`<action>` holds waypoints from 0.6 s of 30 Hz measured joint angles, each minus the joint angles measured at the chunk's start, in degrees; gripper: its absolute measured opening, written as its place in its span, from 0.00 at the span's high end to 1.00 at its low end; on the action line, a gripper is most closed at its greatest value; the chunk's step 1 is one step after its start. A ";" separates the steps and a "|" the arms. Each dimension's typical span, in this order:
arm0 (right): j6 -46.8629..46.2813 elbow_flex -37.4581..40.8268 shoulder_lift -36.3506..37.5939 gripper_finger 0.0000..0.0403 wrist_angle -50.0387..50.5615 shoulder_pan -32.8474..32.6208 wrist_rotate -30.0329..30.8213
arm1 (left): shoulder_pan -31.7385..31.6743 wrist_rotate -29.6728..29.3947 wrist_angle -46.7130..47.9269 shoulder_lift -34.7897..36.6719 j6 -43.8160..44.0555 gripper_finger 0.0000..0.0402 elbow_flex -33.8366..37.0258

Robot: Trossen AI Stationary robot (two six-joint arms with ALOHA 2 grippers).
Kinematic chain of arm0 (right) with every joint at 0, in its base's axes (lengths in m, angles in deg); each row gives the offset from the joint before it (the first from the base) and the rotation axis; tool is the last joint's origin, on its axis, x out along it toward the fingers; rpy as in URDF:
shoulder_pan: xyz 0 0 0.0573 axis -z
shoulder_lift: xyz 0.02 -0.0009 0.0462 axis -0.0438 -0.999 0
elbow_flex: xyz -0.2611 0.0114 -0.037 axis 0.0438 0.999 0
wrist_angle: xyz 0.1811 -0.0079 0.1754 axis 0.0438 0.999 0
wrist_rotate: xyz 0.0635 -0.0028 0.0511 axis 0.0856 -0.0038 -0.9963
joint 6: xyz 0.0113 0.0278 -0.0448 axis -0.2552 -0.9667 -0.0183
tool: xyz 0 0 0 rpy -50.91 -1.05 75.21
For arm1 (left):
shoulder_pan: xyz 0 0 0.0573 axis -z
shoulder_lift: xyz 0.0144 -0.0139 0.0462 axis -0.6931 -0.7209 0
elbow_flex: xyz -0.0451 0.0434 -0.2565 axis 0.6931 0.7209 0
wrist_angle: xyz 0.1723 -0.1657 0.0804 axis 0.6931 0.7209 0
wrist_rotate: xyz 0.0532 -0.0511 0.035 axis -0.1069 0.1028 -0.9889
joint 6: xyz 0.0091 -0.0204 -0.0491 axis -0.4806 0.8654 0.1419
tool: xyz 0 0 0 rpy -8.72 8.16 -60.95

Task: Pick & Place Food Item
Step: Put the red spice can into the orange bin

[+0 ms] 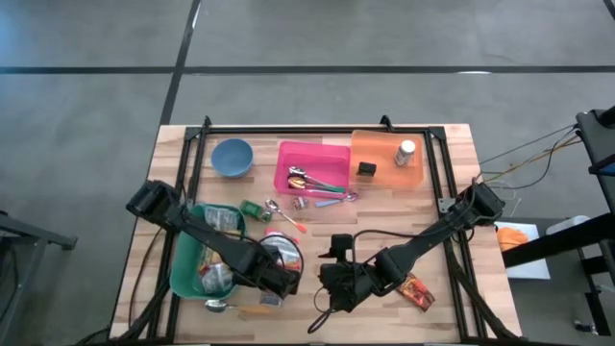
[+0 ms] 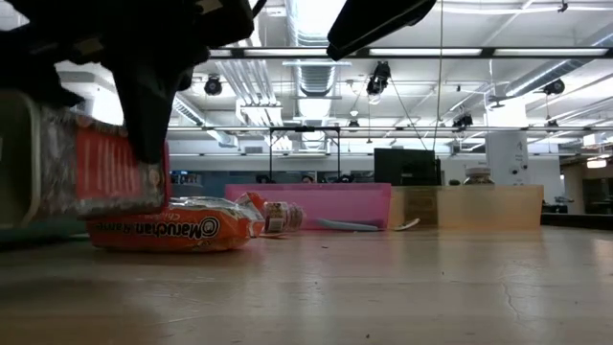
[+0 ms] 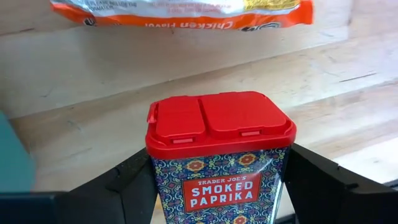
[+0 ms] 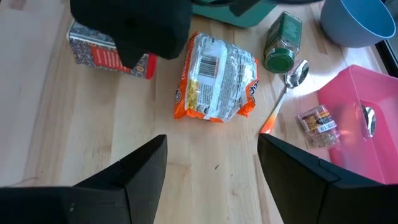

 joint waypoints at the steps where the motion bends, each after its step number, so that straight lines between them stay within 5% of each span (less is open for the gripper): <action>1: 0.00 0.00 0.00 0.38 -0.08 0.02 0.00 | -0.08 -0.01 0.25 0.37 -0.06 0.31 0.00; 18: 0.00 0.00 0.00 0.38 -1.50 0.00 0.00 | -0.36 -5.16 1.94 6.13 -2.50 0.31 0.00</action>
